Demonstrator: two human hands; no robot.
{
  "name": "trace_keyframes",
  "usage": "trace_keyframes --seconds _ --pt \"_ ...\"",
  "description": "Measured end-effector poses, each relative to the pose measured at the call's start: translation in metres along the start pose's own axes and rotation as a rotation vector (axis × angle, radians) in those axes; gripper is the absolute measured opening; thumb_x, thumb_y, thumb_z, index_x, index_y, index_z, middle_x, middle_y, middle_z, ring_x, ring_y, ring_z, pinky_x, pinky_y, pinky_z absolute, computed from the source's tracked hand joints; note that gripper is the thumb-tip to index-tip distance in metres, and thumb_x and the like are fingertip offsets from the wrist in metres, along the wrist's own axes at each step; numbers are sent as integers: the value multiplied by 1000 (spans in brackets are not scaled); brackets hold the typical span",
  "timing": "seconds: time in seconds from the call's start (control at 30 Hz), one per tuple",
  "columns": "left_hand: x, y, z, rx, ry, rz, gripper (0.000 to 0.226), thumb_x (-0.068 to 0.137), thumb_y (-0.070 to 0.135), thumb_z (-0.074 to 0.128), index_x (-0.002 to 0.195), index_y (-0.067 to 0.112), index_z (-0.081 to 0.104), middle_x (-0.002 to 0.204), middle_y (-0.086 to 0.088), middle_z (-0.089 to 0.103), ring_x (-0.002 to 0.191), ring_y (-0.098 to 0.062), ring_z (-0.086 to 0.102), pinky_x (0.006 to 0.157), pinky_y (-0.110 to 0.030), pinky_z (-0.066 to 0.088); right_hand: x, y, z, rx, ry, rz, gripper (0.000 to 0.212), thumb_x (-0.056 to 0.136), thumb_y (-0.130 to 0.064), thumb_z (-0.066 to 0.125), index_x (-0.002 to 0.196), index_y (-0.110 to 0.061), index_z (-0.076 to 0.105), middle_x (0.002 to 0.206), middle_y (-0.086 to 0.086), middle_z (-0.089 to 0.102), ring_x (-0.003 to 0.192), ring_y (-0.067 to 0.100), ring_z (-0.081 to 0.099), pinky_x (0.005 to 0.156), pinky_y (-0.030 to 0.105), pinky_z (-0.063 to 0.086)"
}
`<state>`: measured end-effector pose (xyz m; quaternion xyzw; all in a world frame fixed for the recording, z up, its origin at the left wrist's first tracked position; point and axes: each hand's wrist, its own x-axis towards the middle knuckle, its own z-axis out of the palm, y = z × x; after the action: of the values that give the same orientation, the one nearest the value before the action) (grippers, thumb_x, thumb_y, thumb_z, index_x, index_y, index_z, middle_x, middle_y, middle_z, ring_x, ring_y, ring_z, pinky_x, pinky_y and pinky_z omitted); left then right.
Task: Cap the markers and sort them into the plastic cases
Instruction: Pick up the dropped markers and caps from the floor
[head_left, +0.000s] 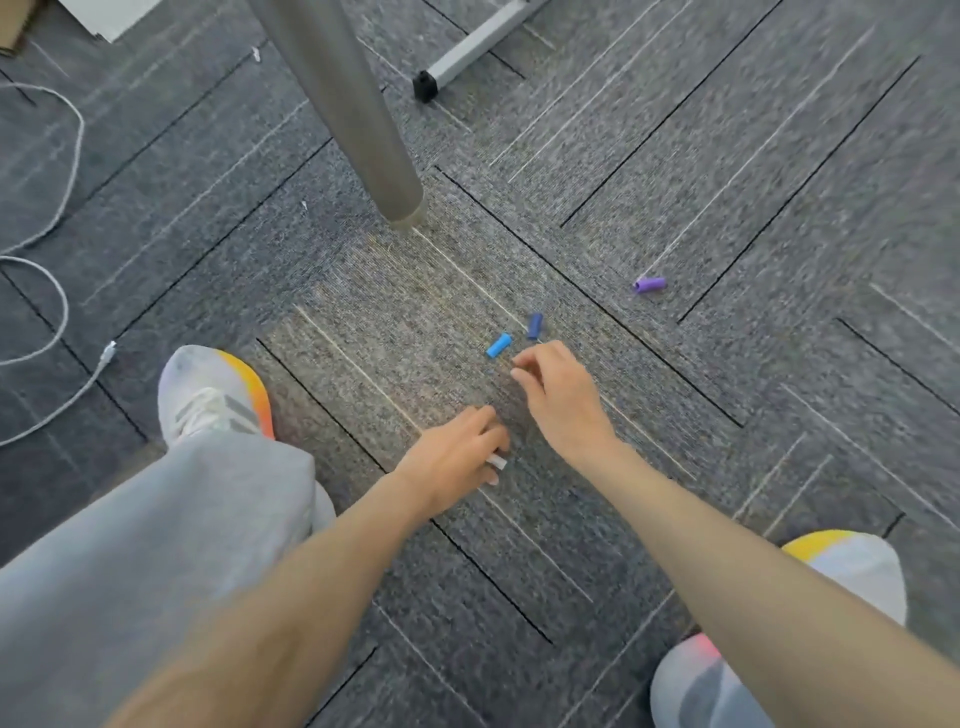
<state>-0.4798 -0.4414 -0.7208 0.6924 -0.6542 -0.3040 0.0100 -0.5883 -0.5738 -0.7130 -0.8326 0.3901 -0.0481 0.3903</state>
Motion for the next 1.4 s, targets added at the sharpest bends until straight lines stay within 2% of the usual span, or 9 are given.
trace_keyframes --seconds 0.33,0.47,0.57,0.77,0.83,0.97,1.1,1.3,1.4 --pt "12 34 -70 -768 375 -322 18 103 28 32 114 19 43 73 1 50 48 -2 37 42 -18 33 -12 -3 -66 265 491 -40 26 99 -15 52 124 -11 53 108 -3 45 92 -7 48 81 6 41" --pt "12 37 -94 -611 452 -264 21 105 28 26 118 27 42 82 -5 56 65 -22 51 59 -36 47 17 36 -73 52 395 18 31 98 4 38 123 -4 53 113 2 39 96 10 46 89 20 42" --pt "20 30 -94 -591 487 -231 10 102 27 32 107 28 41 73 2 46 56 -8 37 55 -30 37 47 65 -80 -195 343 147 44 84 15 39 125 4 50 119 13 44 105 20 41 87 20 30" --pt "41 14 -74 -451 375 -367 38 96 41 49 126 21 38 124 -11 55 106 -18 57 80 -25 44 72 82 -86 -558 78 230 26 97 -15 51 122 -10 49 129 15 44 112 27 39 89 37 38" --pt "51 6 -63 -383 327 -424 47 93 46 51 128 17 37 125 -6 54 97 -13 56 81 -27 47 69 83 -85 -621 77 176 17 100 -18 47 115 -11 50 118 12 52 101 21 40 82 31 35" --pt "74 -5 -48 -158 255 -466 48 87 53 54 114 15 41 105 2 53 83 -9 49 65 -23 41 48 56 -86 -25 118 237 13 100 -19 48 110 -11 49 103 1 53 89 11 48 74 13 36" --pt "90 -8 -42 -52 210 -457 45 87 50 52 110 12 46 107 -1 54 87 -10 46 75 -30 52 21 16 -92 553 195 226 12 98 -26 54 108 -21 51 102 -5 63 87 2 60 74 10 47" --pt "81 -6 -50 -161 201 -368 26 100 43 35 100 18 43 91 2 53 69 -7 43 62 -19 40 20 6 -77 321 109 89 33 99 -24 50 132 -25 47 95 -13 54 84 0 54 76 20 48" --pt "59 5 -78 -361 327 -269 24 101 44 30 99 23 41 77 6 51 60 -6 42 55 -18 32 36 5 -46 23 41 52 12 99 -25 49 107 -18 55 85 -7 58 76 11 55 68 26 45"
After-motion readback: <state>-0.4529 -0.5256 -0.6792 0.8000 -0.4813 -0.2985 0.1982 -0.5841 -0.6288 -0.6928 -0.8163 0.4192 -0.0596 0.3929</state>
